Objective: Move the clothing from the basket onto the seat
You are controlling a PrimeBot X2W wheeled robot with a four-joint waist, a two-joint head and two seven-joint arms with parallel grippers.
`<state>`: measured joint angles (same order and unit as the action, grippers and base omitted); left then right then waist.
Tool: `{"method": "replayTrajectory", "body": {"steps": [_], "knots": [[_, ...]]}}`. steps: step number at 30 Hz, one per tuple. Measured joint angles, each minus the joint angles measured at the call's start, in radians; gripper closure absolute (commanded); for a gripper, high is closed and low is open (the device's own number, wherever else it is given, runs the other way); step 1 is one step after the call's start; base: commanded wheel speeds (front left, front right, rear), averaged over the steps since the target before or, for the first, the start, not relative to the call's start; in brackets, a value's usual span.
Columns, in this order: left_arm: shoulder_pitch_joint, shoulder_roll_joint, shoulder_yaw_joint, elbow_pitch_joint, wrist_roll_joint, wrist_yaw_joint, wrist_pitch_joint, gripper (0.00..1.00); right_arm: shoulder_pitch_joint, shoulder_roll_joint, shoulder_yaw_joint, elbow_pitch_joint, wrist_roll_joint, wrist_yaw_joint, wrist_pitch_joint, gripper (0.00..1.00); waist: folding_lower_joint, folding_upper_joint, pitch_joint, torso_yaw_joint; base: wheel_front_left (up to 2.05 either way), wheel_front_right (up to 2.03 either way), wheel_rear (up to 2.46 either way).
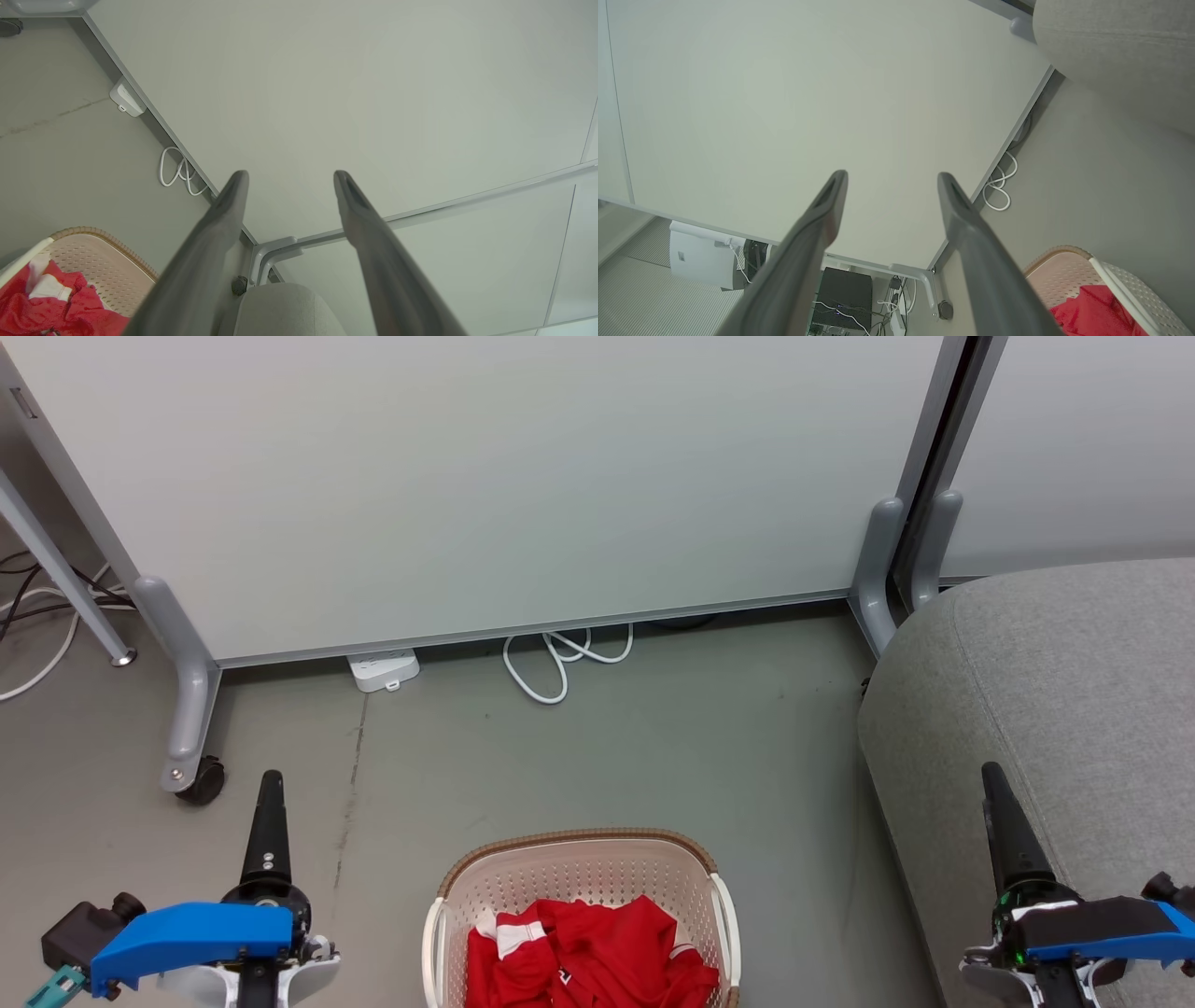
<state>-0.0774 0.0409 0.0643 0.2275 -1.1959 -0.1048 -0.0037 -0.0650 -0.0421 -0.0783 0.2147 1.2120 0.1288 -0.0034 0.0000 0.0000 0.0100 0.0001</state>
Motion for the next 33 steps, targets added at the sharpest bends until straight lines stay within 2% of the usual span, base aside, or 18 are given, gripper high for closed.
{"method": "replayTrajectory", "body": {"steps": [3,21,33], "knots": [[0.0,0.0,0.0,0.0,0.0,0.0,0.0,0.0,0.0,0.0,0.0,0.0,0.0,0.0,0.0,0.0,0.0,0.0,0.0,0.0,0.0,0.0,0.0],[-0.01,0.001,-0.081,-0.007,0.352,0.042,-0.065,0.0,0.0,-0.005,0.055,-0.004,-0.364,0.0,-0.063,0.0,0.0,0.0,0.002,-0.001,0.0,0.0,0.0],[-0.012,0.005,-0.118,0.02,0.531,0.062,-0.103,0.0,0.0,-0.004,0.071,0.008,-0.542,0.0,-0.104,0.0,0.0,0.0,0.0,-0.002,0.0,0.0,0.0]]}}
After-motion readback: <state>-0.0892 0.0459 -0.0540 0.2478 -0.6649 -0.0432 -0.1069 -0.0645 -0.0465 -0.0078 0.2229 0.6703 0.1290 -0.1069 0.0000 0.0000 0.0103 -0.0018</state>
